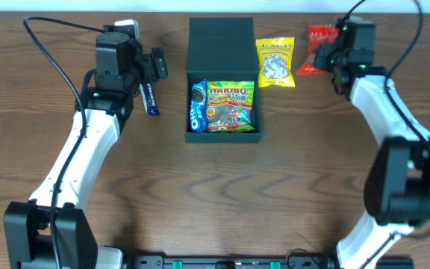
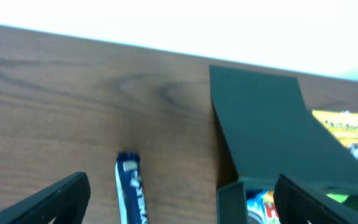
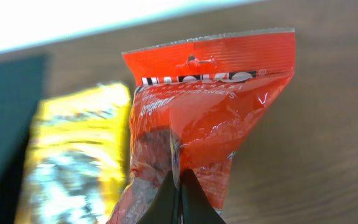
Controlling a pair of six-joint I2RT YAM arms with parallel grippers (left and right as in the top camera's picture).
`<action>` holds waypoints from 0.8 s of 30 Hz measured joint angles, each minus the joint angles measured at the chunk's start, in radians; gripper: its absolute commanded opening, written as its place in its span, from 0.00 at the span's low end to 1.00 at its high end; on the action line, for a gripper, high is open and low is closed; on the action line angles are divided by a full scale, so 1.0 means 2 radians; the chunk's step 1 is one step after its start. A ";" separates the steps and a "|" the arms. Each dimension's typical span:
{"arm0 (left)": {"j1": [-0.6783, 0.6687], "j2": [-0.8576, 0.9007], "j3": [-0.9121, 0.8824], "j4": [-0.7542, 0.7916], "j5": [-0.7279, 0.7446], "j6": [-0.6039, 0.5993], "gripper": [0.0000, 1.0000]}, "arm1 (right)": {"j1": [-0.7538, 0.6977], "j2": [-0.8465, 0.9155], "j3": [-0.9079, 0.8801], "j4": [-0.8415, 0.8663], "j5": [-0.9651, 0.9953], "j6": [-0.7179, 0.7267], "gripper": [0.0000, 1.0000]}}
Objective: Pack container
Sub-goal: 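Grasp the red Hacks bag with the right gripper and lift it, then move the red Hacks bag over the box and release it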
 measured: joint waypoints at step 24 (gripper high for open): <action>0.064 -0.055 0.000 0.021 0.000 0.026 0.95 | 0.052 -0.074 0.000 -0.036 -0.506 -0.379 0.01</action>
